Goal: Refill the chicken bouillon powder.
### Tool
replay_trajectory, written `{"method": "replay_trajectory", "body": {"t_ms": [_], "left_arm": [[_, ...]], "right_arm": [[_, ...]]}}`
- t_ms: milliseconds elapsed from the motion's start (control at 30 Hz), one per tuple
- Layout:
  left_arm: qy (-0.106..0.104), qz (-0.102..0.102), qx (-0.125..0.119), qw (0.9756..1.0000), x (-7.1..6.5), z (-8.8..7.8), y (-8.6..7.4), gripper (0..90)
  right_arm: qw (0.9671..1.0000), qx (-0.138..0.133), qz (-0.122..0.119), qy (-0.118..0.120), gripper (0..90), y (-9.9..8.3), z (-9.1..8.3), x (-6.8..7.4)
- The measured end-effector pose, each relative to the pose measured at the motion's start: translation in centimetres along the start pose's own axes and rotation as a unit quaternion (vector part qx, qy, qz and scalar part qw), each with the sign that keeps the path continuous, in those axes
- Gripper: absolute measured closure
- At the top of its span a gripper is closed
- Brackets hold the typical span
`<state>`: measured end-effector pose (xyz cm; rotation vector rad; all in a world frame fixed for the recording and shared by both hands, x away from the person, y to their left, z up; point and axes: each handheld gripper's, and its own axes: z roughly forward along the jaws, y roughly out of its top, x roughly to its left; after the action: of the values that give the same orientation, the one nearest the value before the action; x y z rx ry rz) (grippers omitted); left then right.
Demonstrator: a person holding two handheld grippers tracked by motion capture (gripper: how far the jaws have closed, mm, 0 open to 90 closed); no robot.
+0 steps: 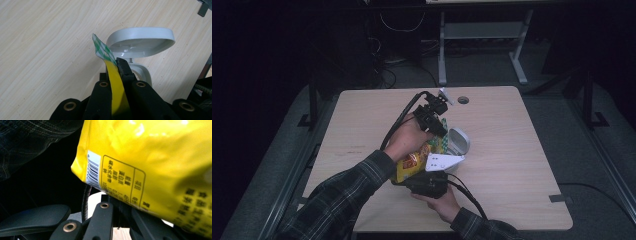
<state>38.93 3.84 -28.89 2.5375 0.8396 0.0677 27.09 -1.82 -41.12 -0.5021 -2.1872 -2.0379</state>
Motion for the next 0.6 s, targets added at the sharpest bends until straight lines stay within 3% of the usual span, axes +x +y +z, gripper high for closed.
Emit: {"method": "replay_trajectory", "body": {"t_ms": [600], "left_arm": [[-0.001,0.002,0.004,1.0000,-0.20,0.05,0.23,89.9]], "right_arm": [[1.0000,-0.005,0.003,0.001,90.0,0.08,-0.07,0.00]]}}
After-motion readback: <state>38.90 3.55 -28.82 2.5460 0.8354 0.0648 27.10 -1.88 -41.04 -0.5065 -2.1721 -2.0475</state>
